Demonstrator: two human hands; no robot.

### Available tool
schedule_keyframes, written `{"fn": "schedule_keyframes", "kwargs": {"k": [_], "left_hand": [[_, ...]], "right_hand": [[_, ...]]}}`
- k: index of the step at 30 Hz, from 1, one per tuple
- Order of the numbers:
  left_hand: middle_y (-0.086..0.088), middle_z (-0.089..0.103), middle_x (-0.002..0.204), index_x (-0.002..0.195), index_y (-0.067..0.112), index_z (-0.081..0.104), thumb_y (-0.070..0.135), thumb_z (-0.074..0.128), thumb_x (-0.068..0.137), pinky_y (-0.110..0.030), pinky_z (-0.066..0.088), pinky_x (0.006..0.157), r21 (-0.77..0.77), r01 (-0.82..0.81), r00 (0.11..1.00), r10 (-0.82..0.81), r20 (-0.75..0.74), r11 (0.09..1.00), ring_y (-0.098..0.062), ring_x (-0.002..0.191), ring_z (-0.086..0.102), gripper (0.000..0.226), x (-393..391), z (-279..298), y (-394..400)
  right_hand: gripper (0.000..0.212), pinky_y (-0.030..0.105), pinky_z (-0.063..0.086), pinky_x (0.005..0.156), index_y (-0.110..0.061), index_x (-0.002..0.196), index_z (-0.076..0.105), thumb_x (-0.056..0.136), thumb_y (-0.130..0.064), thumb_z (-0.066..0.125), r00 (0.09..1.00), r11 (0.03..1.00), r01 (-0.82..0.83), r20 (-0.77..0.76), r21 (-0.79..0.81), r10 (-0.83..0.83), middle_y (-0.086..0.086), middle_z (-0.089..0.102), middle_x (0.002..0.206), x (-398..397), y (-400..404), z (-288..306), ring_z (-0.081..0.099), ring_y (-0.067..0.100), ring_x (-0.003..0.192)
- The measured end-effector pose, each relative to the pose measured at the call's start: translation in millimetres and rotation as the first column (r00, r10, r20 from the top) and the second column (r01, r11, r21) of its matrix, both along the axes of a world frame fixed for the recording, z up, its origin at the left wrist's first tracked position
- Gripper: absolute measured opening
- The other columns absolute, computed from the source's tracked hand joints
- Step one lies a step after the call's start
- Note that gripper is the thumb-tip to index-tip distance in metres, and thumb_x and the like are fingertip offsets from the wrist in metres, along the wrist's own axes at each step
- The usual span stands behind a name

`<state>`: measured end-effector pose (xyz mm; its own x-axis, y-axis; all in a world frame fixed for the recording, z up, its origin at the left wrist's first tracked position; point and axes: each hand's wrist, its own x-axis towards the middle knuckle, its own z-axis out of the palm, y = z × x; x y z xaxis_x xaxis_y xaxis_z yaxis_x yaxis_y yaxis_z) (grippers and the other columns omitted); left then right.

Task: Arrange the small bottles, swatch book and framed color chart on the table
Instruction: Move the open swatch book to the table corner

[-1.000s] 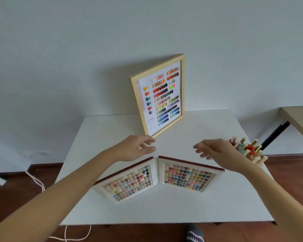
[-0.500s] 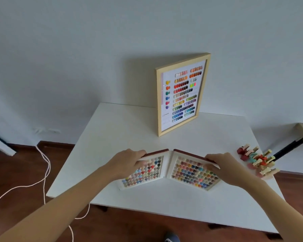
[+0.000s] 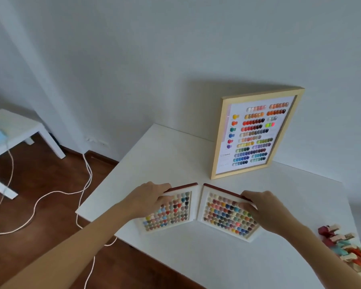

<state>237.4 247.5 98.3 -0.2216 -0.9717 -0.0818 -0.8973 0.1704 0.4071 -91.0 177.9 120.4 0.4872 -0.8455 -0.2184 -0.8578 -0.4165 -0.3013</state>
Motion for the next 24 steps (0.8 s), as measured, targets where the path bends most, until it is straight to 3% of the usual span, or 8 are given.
{"fn": "schedule_keyframes", "kwargs": {"k": [2,6,9,12,20,24], "left_hand": [[0.003,0.072,0.1,0.116,0.02,0.054,0.035,0.048,0.097,-0.017,0.049,0.064,-0.016,-0.058,0.998,0.058,-0.014,0.998,-0.006,0.064,0.059,0.025,15.8,0.7,1.7],[0.01,0.065,0.084,0.113,0.022,0.055,0.035,0.05,0.096,-0.026,0.053,0.069,-0.029,-0.189,0.982,0.189,0.003,0.981,-0.009,0.066,0.06,0.022,59.7,2.8,-2.2],[0.007,0.07,0.087,0.114,0.025,0.052,0.041,0.049,0.095,-0.026,0.054,0.067,-0.041,-0.253,0.967,0.254,0.03,0.967,-0.01,0.066,0.064,0.024,98.3,3.3,-10.2],[0.005,0.073,0.095,0.108,0.026,0.05,0.044,0.047,0.095,-0.034,0.06,0.072,-0.035,-0.305,0.951,0.306,0.038,0.952,-0.014,0.074,0.07,0.023,133.2,7.0,-20.9],[0.003,0.069,0.085,0.096,0.02,0.05,0.037,0.044,0.098,-0.027,0.057,0.063,-0.035,-0.448,0.894,0.448,0.005,0.893,-0.012,0.066,0.069,0.018,201.6,11.7,-59.9],[-0.001,0.07,0.09,0.096,0.016,0.049,0.035,0.043,0.098,-0.03,0.057,0.062,-0.075,-0.499,0.864,0.503,0.037,0.863,-0.015,0.065,0.067,0.02,220.1,5.0,-80.2]], "right_hand": [[0.019,0.007,0.044,0.058,-0.025,0.108,0.062,0.095,-0.034,0.052,0.999,0.999,-0.034,0.019,-0.006,0.034,-0.009,0.073,0.095,20.9,-13.2,-0.4,0.068,0.011,0.071],[0.019,0.01,0.043,0.059,-0.021,0.107,0.062,0.095,-0.032,0.052,0.994,0.996,-0.087,0.067,-0.038,0.089,-0.005,0.072,0.095,74.7,-39.5,-2.2,0.068,0.011,0.071],[0.018,0.012,0.043,0.057,-0.019,0.105,0.062,0.095,-0.03,0.051,0.987,0.993,-0.112,0.111,-0.049,0.117,-0.006,0.068,0.086,120.5,-57.8,-0.6,0.063,0.01,0.064],[0.018,0.016,0.046,0.061,-0.017,0.106,0.062,0.096,-0.028,0.051,0.979,0.989,-0.126,0.15,-0.074,0.136,-0.007,0.063,0.083,166.6,-74.6,3.1,0.061,0.01,0.064],[0.018,0.032,0.057,0.063,-0.016,0.104,0.061,0.097,-0.026,0.048,0.984,0.983,-0.133,0.106,-0.126,0.146,0.002,0.068,0.083,272.1,-126.6,13.5,0.065,0.018,0.066],[0.017,0.022,0.044,0.05,-0.015,0.103,0.06,0.097,-0.025,0.048,0.986,0.986,-0.12,0.101,-0.116,0.132,-0.002,0.062,0.076,306.8,-147.4,11.1,0.06,0.015,0.059]]}}
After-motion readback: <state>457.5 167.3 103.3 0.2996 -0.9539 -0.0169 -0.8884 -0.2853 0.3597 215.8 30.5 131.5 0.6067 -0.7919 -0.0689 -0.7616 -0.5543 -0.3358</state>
